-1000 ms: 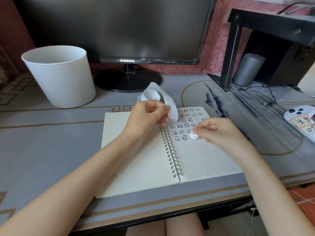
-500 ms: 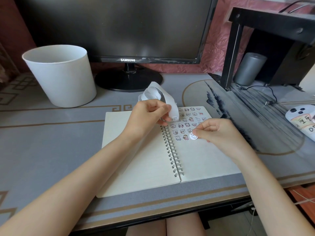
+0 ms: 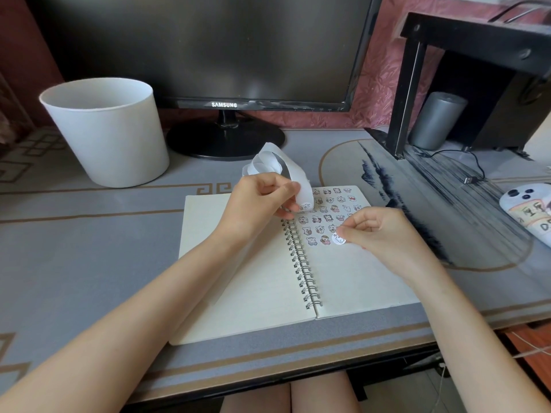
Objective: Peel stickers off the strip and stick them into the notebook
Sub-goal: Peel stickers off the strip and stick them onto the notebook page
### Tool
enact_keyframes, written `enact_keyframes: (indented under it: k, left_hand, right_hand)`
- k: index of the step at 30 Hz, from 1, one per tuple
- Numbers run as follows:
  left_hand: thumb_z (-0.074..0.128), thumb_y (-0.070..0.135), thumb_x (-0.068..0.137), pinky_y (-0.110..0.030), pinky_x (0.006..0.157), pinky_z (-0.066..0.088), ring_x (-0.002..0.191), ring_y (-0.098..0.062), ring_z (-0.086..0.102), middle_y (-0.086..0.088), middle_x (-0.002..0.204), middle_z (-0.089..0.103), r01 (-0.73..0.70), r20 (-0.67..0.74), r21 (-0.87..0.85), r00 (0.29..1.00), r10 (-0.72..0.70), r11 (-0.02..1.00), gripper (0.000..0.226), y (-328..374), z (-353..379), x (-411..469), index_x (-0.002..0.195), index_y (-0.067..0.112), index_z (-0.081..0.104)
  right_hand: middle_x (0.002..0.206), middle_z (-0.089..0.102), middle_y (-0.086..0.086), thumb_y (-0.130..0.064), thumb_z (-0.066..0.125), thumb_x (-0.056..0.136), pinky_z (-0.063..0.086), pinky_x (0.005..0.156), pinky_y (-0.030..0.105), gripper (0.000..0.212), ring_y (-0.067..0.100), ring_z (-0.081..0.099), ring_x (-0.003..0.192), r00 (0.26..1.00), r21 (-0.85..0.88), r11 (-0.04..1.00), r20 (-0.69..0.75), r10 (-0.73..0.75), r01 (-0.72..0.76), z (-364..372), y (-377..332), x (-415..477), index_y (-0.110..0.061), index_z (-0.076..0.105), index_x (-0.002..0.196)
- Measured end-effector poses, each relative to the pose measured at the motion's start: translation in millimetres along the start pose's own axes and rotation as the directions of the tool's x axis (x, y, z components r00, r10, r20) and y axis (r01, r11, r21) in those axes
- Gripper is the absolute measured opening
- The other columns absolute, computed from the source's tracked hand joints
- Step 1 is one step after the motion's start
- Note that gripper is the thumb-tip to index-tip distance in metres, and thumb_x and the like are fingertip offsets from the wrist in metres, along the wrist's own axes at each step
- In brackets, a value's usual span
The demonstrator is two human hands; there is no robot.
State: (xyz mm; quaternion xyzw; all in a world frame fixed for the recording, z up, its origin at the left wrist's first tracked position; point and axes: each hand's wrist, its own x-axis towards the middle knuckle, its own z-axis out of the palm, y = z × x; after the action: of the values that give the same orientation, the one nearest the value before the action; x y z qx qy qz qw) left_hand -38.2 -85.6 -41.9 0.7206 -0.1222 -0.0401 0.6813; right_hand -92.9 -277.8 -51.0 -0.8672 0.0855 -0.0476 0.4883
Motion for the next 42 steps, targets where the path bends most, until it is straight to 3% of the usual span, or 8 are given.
enact_keyframes:
  k: [5,11,18,24,30,33,36,42]
  left_hand:
    - [0.059,0.010,0.093,-0.019,0.060,0.055,0.054,-0.007,0.061,-0.005,0.062,0.066,-0.001,-0.002,-0.002,1.000,0.001,1.000,0.018,-0.1,-0.5,0.3,0.081,-0.001,0.067]
    - [0.059,0.009,0.093,-0.017,0.059,0.054,0.052,-0.006,0.060,-0.006,0.063,0.065,-0.001,-0.002,-0.006,1.000,0.001,1.000,0.018,0.9,0.1,-0.3,0.081,-0.001,0.067]
    - [0.058,0.009,0.093,-0.020,0.061,0.056,0.055,-0.007,0.061,-0.004,0.061,0.065,-0.011,0.007,-0.001,1.000,0.011,1.000,0.019,-0.6,-0.7,0.1,0.084,-0.005,0.067]
    - [0.058,0.008,0.093,-0.020,0.062,0.056,0.055,-0.006,0.061,-0.007,0.063,0.065,-0.013,0.005,0.005,1.000,0.013,1.000,0.019,0.1,0.1,-0.1,0.086,-0.008,0.066]
    - [0.058,0.008,0.093,-0.020,0.060,0.056,0.055,-0.007,0.061,-0.006,0.062,0.065,-0.013,0.001,0.002,1.000,0.013,1.000,0.019,0.1,0.0,-0.1,0.086,-0.008,0.066]
    - [0.058,0.008,0.093,-0.020,0.060,0.056,0.055,-0.007,0.061,-0.007,0.064,0.065,-0.012,0.001,0.004,1.000,0.012,1.000,0.020,-0.1,-0.3,-0.1,0.087,-0.009,0.066]
    - [0.058,0.009,0.093,-0.018,0.060,0.055,0.054,-0.007,0.061,-0.008,0.065,0.065,-0.011,-0.003,0.013,1.000,0.011,1.000,0.020,0.3,-0.1,-0.4,0.087,-0.009,0.067]
    - [0.058,0.009,0.093,-0.019,0.061,0.056,0.054,-0.007,0.061,-0.006,0.063,0.066,-0.011,-0.002,0.016,1.000,0.011,1.000,0.020,0.6,-0.4,-0.2,0.086,-0.007,0.067]
  right_hand:
    - [0.070,0.067,0.001,-0.014,0.076,0.076,0.037,0.051,0.007,0.008,-0.005,0.050,0.049,1.000,-0.010,1.000,-0.010,-0.009,0.009,1.0,0.8,0.0,-0.013,0.069,0.074]
    - [0.069,0.066,0.000,-0.014,0.076,0.076,0.043,0.064,0.023,0.012,0.008,0.054,0.061,0.998,-0.050,0.998,-0.033,-0.046,0.044,4.3,2.7,-0.2,-0.019,0.067,0.070]
    - [0.063,0.061,-0.005,-0.013,0.076,0.076,0.037,0.051,0.008,0.015,-0.004,0.048,0.049,0.994,-0.095,0.992,-0.056,-0.089,0.084,6.1,4.4,-1.6,-0.020,0.065,0.068]
    - [0.069,0.056,-0.004,-0.012,0.077,0.075,0.040,0.062,0.021,0.019,0.005,0.048,0.058,0.995,-0.043,0.996,-0.056,-0.082,0.080,4.1,8.8,-0.4,-0.021,0.060,0.077]
    - [0.072,0.058,-0.001,-0.007,0.070,0.080,0.043,0.067,0.025,0.018,0.014,0.051,0.066,0.995,-0.051,0.995,-0.051,-0.087,0.084,1.5,12.0,1.4,-0.022,0.060,0.077]
    - [0.072,0.060,-0.001,-0.014,0.072,0.081,0.042,0.066,0.025,0.012,0.012,0.051,0.064,0.994,-0.035,0.996,-0.067,-0.086,0.084,3.6,9.8,2.0,-0.018,0.061,0.079]
    - [0.070,0.060,-0.002,-0.022,0.079,0.075,0.041,0.061,0.023,0.018,0.007,0.049,0.058,0.993,-0.045,0.996,-0.085,-0.078,0.074,8.5,7.8,3.1,-0.018,0.061,0.078]
    - [0.068,0.058,-0.004,-0.013,0.073,0.080,0.039,0.060,0.021,0.017,0.003,0.048,0.054,0.990,-0.116,0.990,-0.107,-0.096,0.083,8.3,10.3,5.9,-0.022,0.060,0.075]
